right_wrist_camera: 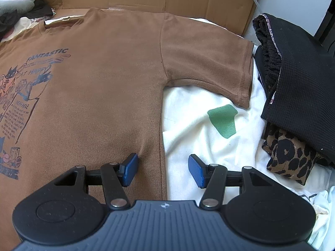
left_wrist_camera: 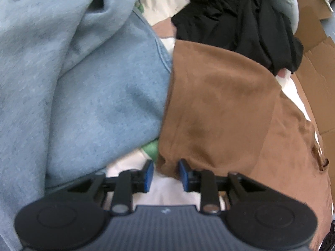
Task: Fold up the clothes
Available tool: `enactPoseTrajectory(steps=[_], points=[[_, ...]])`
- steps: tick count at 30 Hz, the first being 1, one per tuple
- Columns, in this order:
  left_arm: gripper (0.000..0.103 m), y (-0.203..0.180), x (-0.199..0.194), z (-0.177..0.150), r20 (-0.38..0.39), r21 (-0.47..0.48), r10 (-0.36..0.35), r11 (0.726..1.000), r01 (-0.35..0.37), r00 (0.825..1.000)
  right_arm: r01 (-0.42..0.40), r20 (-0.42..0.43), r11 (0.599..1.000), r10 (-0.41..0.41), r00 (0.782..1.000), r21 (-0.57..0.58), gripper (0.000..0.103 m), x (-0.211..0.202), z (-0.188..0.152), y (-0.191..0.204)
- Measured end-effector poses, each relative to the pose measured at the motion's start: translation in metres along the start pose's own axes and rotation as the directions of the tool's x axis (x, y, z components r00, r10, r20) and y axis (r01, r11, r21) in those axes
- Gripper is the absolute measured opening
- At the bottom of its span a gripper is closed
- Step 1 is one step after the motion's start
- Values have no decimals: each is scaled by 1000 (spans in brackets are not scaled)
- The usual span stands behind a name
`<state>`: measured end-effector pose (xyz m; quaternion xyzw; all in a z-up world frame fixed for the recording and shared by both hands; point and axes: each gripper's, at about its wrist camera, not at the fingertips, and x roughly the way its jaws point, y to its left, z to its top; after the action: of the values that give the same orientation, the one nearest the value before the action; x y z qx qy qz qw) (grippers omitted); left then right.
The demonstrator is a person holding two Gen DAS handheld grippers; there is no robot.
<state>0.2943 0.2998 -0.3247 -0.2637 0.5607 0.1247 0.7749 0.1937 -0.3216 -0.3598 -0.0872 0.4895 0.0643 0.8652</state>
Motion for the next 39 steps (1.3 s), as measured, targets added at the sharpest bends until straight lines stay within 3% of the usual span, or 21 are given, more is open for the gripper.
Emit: enactPoseTrajectory(steps=[3,5,14,19,23,27,30,31,32,33,35,39], points=[[14,-7,-5,-2,15,55,40,998,-41,999,2,1,1000,-2,1000,-5,61,0,0,0],[9,-9,-11,-3,33,60,51,997,-53,998,0,1,1000,0,1000,-6,61,0,0,0],[7,-9,-18,-13,95,139,115,982,-128,989,-4,4,1000,4,1000,-10,61,-1,-2,-1],[7,-13,-11,2,116,184,124,972,-144,985,-5,6,1000,5,1000,-11,61,-1,-2,-2],[0,-12,-14,5,164,207,167,958,-199,972,-3,10,1000,3,1000,-12,63,-1,-3,-2],[4,-18,-19,1,166,269,217,929,-256,962,-7,6,1000,7,1000,-12,63,-1,-2,-3],[8,-23,-33,3,196,262,210,930,-258,958,-10,12,1000,10,1000,-12,65,-1,-3,-4],[13,-27,-40,4,221,268,206,927,-263,953,-8,13,1000,8,1000,-12,66,-1,-3,-4],[26,-34,-47,6,253,282,201,920,-271,946,-9,14,1000,9,1000,-13,66,-1,-3,-5],[33,-42,-53,9,285,305,186,912,-273,940,-10,12,1000,10,1000,-13,66,-1,-2,-5],[34,-62,-63,14,328,357,144,896,-264,934,-8,9,1000,8,1000,-11,66,-3,0,-6],[37,-104,-60,23,342,442,59,870,-216,938,16,80,999,-14,997,-35,65,-19,4,-7]])
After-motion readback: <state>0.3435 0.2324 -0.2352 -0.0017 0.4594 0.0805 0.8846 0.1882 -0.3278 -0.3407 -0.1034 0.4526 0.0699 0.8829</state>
